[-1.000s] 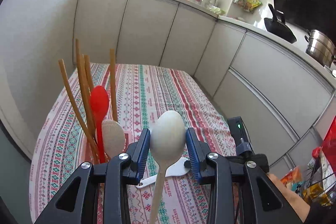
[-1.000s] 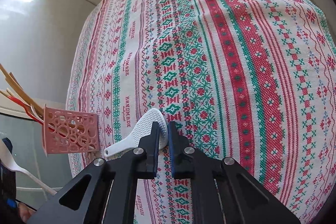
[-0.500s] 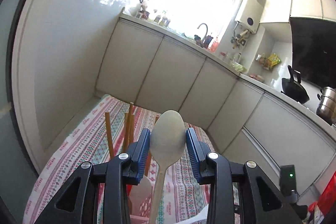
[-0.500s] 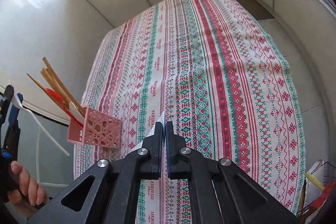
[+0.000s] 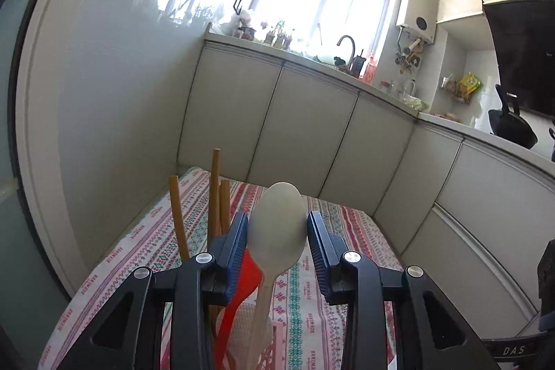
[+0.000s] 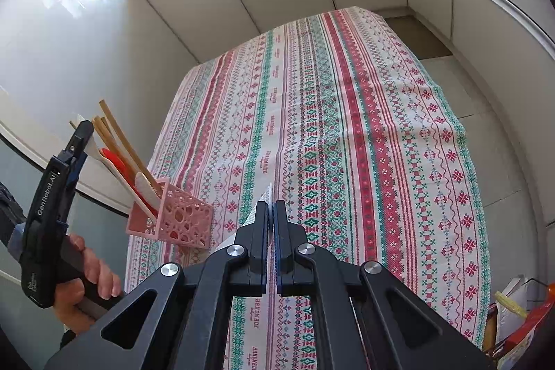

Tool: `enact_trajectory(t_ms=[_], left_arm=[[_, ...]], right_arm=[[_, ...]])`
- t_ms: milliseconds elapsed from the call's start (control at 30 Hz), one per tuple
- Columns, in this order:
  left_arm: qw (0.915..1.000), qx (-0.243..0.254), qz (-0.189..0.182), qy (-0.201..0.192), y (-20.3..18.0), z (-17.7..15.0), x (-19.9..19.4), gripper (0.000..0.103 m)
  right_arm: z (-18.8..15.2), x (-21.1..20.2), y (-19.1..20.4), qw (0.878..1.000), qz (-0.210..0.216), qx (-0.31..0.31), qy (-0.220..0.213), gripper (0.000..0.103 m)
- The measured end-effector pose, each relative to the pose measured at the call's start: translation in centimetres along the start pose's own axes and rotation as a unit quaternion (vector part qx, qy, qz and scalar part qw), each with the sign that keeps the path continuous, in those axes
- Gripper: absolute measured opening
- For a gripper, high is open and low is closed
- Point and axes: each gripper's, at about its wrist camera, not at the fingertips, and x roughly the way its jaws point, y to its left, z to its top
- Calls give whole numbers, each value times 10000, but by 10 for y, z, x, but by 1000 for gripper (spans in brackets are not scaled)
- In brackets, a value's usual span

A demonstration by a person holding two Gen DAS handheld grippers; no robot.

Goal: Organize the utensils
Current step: 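Lower the white spoon into the pink holder with the left tool while the right tool holds the paddle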

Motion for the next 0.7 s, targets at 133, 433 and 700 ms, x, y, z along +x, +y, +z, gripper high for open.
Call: enact_trajectory(t_ms=[133,433,700], left_arm=[[9996,191,58,211,-3,-10,2,36],[9964,272,54,806,2,-15,-6,53],[9903,-101,191,1373,14,-5,-23,68]], right_arm=[[0,-2,-4,10000,12,46,-17,3],[1,-11,0,9999,1,29,-125,3],[1,-25,15,9992,32,-133,-363,3]])
